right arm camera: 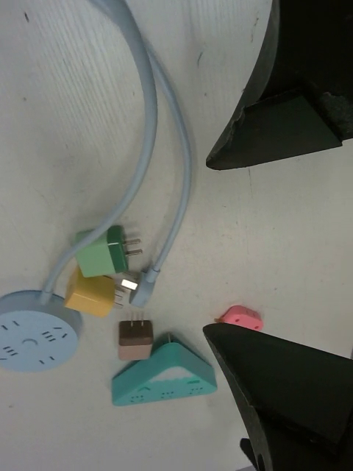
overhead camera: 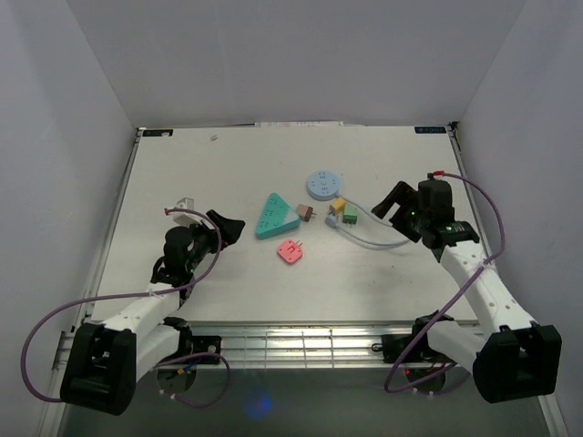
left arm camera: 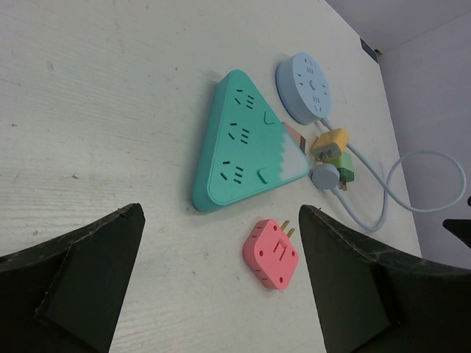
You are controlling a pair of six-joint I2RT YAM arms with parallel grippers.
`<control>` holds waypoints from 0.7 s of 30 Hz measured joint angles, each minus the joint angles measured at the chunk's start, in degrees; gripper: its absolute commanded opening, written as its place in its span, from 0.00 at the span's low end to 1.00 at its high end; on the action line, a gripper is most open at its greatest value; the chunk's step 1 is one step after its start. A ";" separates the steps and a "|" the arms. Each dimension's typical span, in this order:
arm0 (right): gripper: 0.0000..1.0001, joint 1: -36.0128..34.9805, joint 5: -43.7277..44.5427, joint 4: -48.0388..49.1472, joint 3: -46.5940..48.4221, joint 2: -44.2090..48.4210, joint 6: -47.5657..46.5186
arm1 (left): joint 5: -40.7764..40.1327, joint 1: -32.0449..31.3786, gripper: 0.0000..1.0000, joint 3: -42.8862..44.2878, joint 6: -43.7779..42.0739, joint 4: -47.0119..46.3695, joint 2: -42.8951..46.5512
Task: Insert the plug
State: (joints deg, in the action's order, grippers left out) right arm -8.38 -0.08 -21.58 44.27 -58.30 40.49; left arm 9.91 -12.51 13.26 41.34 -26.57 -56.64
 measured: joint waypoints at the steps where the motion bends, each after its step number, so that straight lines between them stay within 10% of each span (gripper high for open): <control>1: 0.90 -1.62 -0.44 -0.20 0.55 -1.51 -0.02 | 0.00 0.00 0.98 0.00 0.04 0.00 -0.04; 21: 0.93 -12.26 5.31 0.50 20.28 -35.15 -2.32 | 0.44 -0.09 0.98 0.28 0.07 -0.02 -0.22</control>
State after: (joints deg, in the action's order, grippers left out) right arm -20.64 5.23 -21.08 64.55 -93.45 38.17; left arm 10.35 -12.60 13.54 41.41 -26.59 -56.86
